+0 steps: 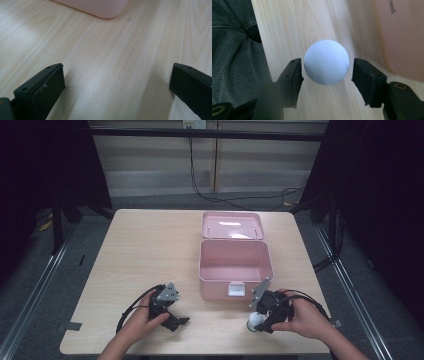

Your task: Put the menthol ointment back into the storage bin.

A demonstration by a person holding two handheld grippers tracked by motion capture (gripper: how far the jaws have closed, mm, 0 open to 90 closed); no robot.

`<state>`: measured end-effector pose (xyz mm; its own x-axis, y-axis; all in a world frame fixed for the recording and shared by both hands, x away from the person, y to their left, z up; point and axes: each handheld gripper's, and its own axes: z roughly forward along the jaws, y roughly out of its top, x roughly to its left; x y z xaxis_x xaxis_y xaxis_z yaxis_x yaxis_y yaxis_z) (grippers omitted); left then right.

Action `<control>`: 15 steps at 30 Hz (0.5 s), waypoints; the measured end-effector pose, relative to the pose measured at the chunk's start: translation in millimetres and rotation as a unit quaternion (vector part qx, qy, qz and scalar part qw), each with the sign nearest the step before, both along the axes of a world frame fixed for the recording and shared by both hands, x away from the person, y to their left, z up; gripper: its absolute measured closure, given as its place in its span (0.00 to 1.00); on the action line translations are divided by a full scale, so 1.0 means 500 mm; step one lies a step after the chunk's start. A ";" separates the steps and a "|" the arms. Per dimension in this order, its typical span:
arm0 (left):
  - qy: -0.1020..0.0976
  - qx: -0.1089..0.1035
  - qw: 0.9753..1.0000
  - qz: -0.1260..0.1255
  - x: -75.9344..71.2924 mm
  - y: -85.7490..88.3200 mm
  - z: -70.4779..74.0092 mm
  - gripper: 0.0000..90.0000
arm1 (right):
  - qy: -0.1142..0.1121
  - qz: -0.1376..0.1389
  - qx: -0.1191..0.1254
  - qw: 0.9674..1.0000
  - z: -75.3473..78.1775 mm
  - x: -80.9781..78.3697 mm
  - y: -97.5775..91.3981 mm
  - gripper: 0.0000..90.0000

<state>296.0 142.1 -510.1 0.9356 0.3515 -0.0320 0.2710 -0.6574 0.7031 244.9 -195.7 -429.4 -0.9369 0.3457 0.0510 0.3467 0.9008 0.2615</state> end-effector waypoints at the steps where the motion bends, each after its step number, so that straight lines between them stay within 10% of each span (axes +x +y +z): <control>1: 0.000 0.000 1.000 0.000 0.000 0.000 0.000 0.00 | 0.002 0.002 -0.007 1.000 0.000 0.002 0.004 0.48; 15: 0.000 0.000 1.000 0.000 0.000 0.000 0.000 0.00 | 0.012 0.026 -0.046 0.999 0.005 0.006 0.030 0.57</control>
<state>296.0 142.0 -510.2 0.9357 0.3514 -0.0316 0.2705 -0.6569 0.7038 248.1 -180.5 -426.9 -0.9527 0.3010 0.0433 0.3039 0.9375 0.1696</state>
